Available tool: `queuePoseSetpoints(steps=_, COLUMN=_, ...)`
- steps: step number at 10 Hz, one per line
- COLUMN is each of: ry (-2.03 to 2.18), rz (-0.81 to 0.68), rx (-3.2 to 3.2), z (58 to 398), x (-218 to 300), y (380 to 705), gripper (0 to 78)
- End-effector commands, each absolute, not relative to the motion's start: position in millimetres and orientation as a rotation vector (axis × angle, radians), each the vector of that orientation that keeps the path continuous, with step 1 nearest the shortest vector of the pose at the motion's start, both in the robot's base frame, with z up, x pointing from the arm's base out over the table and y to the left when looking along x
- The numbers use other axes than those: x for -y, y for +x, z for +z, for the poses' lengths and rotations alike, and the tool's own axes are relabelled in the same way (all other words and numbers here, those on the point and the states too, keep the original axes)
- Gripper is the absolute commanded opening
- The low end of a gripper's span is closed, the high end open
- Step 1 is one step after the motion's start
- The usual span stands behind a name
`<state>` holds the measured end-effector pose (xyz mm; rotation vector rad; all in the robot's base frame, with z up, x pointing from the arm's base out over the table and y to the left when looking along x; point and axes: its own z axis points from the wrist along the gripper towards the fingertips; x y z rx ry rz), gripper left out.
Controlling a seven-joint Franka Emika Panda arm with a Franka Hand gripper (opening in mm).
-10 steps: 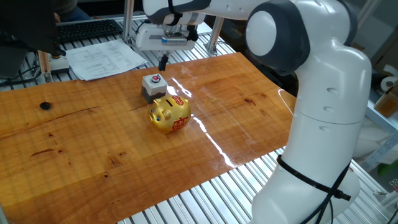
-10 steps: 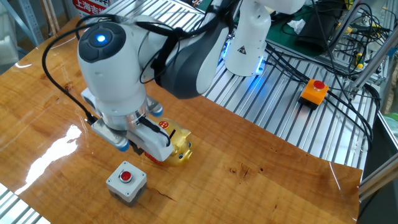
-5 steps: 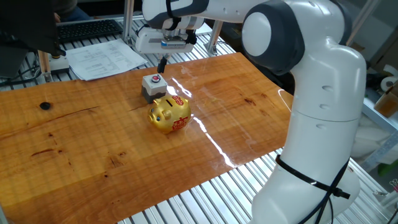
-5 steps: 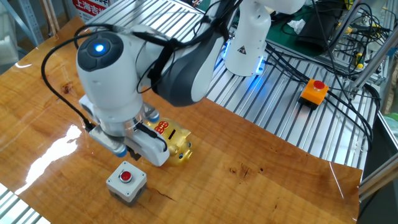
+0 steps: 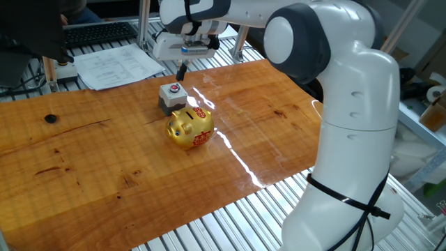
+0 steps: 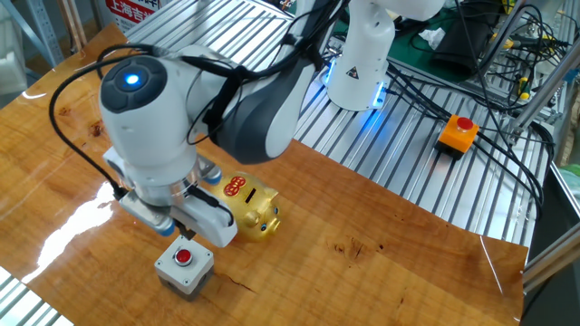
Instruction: Drop coins into a piggy bank
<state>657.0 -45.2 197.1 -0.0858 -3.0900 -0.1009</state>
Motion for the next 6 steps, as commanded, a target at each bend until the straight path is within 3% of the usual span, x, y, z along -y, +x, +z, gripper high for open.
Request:
queuePoseSetpoints(steps=1, ry=-0.045, rz=-0.095, rx=3.099, z=194.3, x=52.6, y=669.2, gripper=0.0)
queuePoseSetpoints(steps=6, ry=-0.016, rz=-0.09, rx=3.116, z=188.3, x=57.9, y=681.9, gripper=0.0)
